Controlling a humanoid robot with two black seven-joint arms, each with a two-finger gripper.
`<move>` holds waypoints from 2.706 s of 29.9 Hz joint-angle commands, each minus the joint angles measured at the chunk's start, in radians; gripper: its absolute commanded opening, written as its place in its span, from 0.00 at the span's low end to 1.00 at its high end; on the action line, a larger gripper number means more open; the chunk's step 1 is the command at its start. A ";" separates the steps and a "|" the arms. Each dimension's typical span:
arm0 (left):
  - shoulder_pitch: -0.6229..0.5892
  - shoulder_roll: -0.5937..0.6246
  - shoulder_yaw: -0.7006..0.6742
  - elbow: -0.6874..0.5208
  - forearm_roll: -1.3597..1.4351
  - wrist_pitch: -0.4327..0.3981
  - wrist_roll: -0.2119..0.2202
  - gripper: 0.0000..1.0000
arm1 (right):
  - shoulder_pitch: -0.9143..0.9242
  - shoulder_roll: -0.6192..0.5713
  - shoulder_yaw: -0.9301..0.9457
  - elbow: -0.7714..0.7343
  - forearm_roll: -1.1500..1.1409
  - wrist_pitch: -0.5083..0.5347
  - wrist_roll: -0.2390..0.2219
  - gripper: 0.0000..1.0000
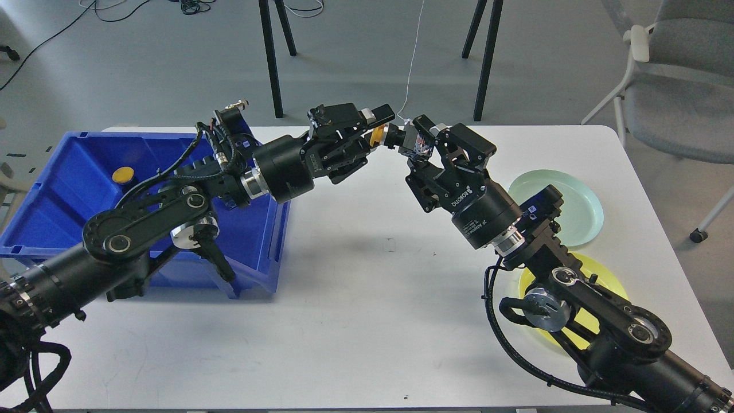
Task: Pass button and place on color plate
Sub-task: 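Grasp the yellow button with the right gripper and release the left, then carry the yellow button with the right gripper onto the yellow plate, then reach the left gripper into the bin and grasp a green-capped button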
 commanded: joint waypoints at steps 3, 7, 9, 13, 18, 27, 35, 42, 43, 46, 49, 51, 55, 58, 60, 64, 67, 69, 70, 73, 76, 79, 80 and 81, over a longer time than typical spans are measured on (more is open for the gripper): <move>0.009 -0.003 -0.007 0.001 -0.048 0.001 0.001 0.61 | -0.001 0.000 0.002 -0.001 0.001 0.000 0.001 0.04; 0.009 -0.003 -0.007 0.010 -0.060 -0.003 0.001 0.71 | -0.003 -0.001 0.003 -0.001 0.001 0.000 0.001 0.03; 0.009 -0.003 -0.007 0.010 -0.060 -0.007 0.001 0.77 | -0.004 -0.004 0.003 -0.001 0.001 0.000 0.001 0.03; 0.010 -0.003 -0.009 0.010 -0.064 -0.010 0.001 0.80 | -0.017 -0.012 0.010 0.002 0.002 0.000 0.001 0.03; 0.010 -0.003 -0.009 0.022 -0.083 -0.010 0.001 0.81 | -0.078 -0.099 0.066 0.066 0.005 0.000 0.001 0.03; 0.010 -0.005 -0.007 0.030 -0.110 -0.011 0.001 0.87 | -0.513 -0.515 0.310 0.154 -0.012 -0.075 0.001 0.02; 0.007 -0.003 0.002 0.030 -0.097 -0.008 0.001 0.92 | -0.739 -0.649 0.293 0.101 -0.131 -0.256 0.001 0.03; -0.051 0.179 0.010 0.013 0.088 0.003 0.001 0.93 | -0.716 -0.613 0.214 0.044 -0.133 -0.336 0.001 0.10; -0.063 0.211 0.013 0.014 0.134 0.003 0.001 0.93 | -0.715 -0.609 0.212 0.044 -0.133 -0.337 0.001 0.14; -0.090 0.335 0.036 0.022 0.333 0.003 0.001 0.93 | -0.713 -0.601 0.209 0.044 -0.133 -0.339 0.001 0.26; -0.096 0.443 0.047 0.030 0.531 0.003 0.001 0.93 | -0.713 -0.590 0.209 0.047 -0.130 -0.341 0.001 0.32; -0.097 0.492 0.045 0.039 0.668 0.004 0.001 0.93 | -0.710 -0.581 0.209 0.050 -0.130 -0.341 0.001 0.44; -0.091 0.521 0.047 0.085 0.910 0.004 0.001 0.93 | -0.695 -0.561 0.211 0.051 -0.127 -0.341 0.001 0.75; -0.088 0.515 0.047 0.135 1.041 0.004 0.001 0.92 | -0.682 -0.552 0.211 0.054 -0.124 -0.341 0.001 0.89; -0.087 0.511 0.047 0.152 1.084 0.012 0.001 0.92 | -0.679 -0.549 0.217 0.056 -0.124 -0.341 0.001 0.92; -0.088 0.508 0.073 0.180 1.099 0.035 0.001 0.92 | -0.679 -0.550 0.227 0.054 -0.122 -0.339 0.001 0.93; -0.094 0.502 0.109 0.217 1.099 0.042 0.001 0.92 | -0.679 -0.550 0.227 0.054 -0.122 -0.339 0.001 0.93; -0.096 0.479 0.125 0.250 1.104 0.047 0.001 0.92 | -0.679 -0.550 0.227 0.054 -0.117 -0.339 0.001 0.93; -0.096 0.468 0.129 0.270 1.116 0.049 0.001 0.92 | -0.679 -0.550 0.227 0.056 -0.116 -0.339 0.001 0.93; -0.093 0.462 0.137 0.304 1.160 0.047 0.001 0.92 | -0.681 -0.550 0.229 0.056 -0.113 -0.339 0.001 0.93; -0.091 0.462 0.158 0.307 1.174 0.047 0.001 0.92 | -0.679 -0.550 0.229 0.056 -0.108 -0.337 0.001 0.93; -0.090 0.463 0.172 0.317 1.174 0.046 0.001 0.92 | -0.679 -0.550 0.229 0.058 -0.108 -0.336 0.001 0.93; -0.088 0.463 0.177 0.324 1.174 0.044 0.001 0.92 | -0.679 -0.550 0.229 0.058 -0.108 -0.336 0.001 0.93; -0.087 0.465 0.183 0.327 1.174 0.044 0.001 0.92 | -0.679 -0.550 0.229 0.058 -0.108 -0.336 0.001 0.94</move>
